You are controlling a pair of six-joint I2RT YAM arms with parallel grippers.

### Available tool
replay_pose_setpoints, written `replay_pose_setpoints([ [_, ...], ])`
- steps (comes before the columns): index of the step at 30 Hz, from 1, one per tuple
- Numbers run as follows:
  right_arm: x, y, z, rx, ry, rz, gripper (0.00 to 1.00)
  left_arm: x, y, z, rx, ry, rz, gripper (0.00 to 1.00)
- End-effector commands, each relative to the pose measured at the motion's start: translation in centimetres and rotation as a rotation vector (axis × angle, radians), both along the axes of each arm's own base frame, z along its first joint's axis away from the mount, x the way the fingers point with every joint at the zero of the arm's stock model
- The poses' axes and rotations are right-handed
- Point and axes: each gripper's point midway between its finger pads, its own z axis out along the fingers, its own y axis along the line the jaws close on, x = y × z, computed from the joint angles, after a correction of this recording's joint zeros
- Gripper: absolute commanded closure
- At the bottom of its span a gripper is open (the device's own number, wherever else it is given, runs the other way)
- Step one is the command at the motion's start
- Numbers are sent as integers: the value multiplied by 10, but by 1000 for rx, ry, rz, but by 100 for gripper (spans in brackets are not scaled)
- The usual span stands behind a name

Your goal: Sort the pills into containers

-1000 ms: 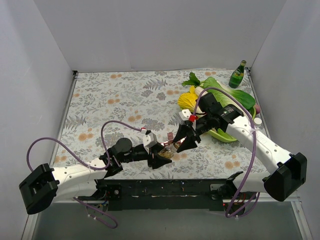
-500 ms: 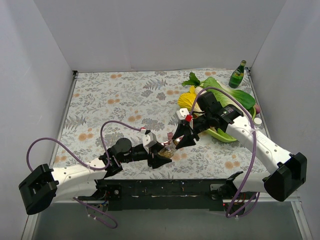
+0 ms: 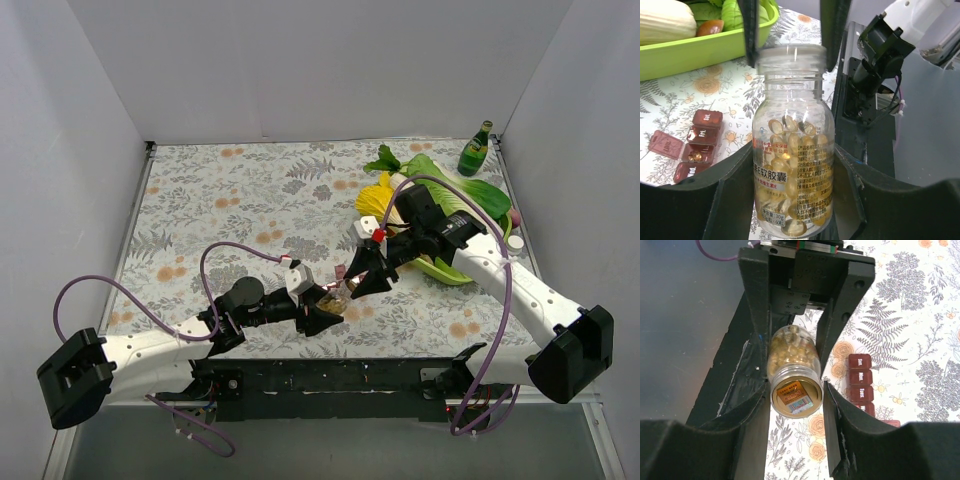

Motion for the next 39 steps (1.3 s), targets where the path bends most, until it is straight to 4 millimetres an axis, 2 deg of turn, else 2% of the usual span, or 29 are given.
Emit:
replay_pose_setpoints([
  [1,-16,-1,0,9,50,42,76,15,0,59,-149,-113,76,100],
  [4,-19,-1,0,16,65,52,76,17,0,55,-134,-107,82,100],
  [8,-19,0,-3,9,82,45,76,19,-1,62,-158,-114,92,100],
  [14,-6,4,-14,-27,59,-9,76,19,-3,73,-195,-118,88,100],
  [17,-2,4,-22,-66,67,-38,76,25,-6,67,-137,-118,103,100],
  [23,7,9,-32,-108,150,-142,79,48,-6,60,-27,-132,195,100],
  [28,8,16,-35,-122,266,-181,80,51,-8,59,-14,-147,199,100],
  [29,7,17,-35,-138,337,-212,80,50,-8,59,-21,-149,197,100],
  [31,6,22,-35,-123,390,-209,75,51,-8,61,-32,-155,202,100],
  [32,6,23,-34,-139,463,-237,66,51,-9,60,-28,-156,200,100],
  [34,7,26,-26,-114,490,-217,56,50,-9,56,-23,-155,195,100],
  [35,11,26,-20,-99,492,-219,46,49,-9,55,-20,-154,189,100],
  [37,15,25,-5,-65,487,-203,34,43,-8,43,5,-144,158,100],
  [39,26,21,13,-12,451,-199,26,38,-7,37,14,-131,139,100],
])
